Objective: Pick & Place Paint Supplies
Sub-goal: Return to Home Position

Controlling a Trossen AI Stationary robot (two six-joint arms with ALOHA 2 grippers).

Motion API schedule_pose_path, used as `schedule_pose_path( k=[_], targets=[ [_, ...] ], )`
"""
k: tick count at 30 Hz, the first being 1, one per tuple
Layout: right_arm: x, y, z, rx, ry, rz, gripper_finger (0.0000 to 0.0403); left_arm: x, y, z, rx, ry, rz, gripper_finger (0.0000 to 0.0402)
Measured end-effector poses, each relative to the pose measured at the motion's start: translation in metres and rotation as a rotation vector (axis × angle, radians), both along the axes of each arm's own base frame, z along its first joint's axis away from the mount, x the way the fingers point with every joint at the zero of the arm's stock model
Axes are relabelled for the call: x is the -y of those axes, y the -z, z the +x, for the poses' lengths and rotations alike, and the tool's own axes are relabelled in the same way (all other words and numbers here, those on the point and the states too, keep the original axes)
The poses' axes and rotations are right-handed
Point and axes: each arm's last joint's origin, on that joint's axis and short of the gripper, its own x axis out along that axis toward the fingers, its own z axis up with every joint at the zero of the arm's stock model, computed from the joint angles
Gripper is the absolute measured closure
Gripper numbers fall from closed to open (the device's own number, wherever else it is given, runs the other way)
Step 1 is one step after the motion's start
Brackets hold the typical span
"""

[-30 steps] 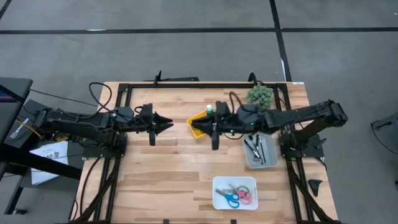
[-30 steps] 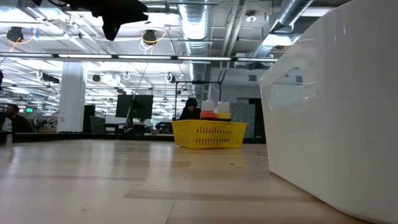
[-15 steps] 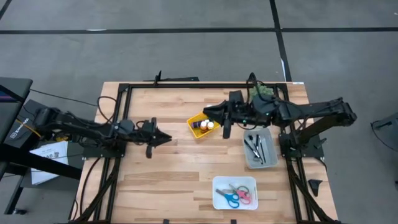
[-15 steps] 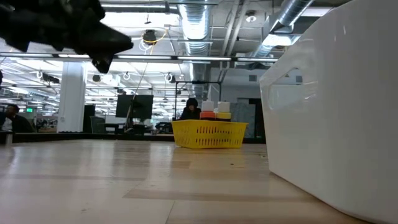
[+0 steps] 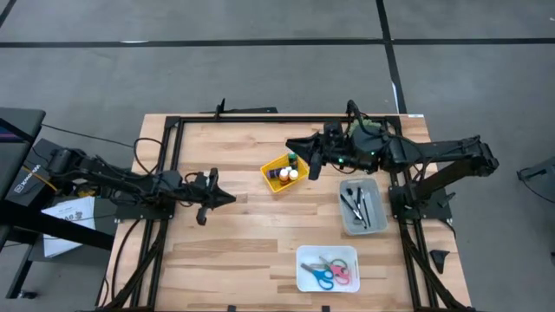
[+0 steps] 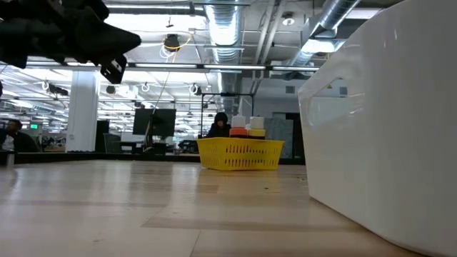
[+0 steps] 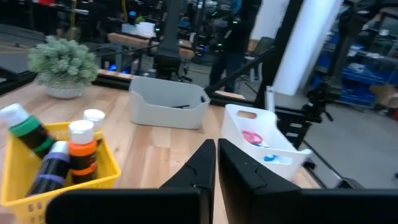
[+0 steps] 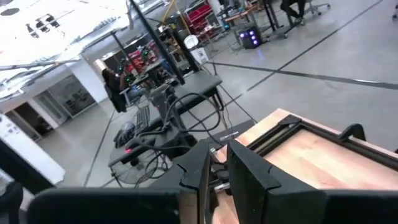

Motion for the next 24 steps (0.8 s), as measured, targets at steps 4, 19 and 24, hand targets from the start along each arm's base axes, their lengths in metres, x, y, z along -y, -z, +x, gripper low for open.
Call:
schedule_pose_path(
  k=[4,19,24],
  targets=[
    [0.005,0.001,0.0,-0.001,0.017,0.022,0.0349,0.001,-0.002,-0.001,0.014,0.039,-0.004,0.04],
    [0.014,0.005,0.0,-0.009,0.057,0.132,0.0349,-0.002,-0.014,-0.024,0.067,0.071,0.065,0.0399],
    [0.019,0.005,0.0,-0.005,0.072,0.139,0.0349,-0.002,-0.014,-0.03,0.061,0.07,0.066,0.0399]
  ],
)
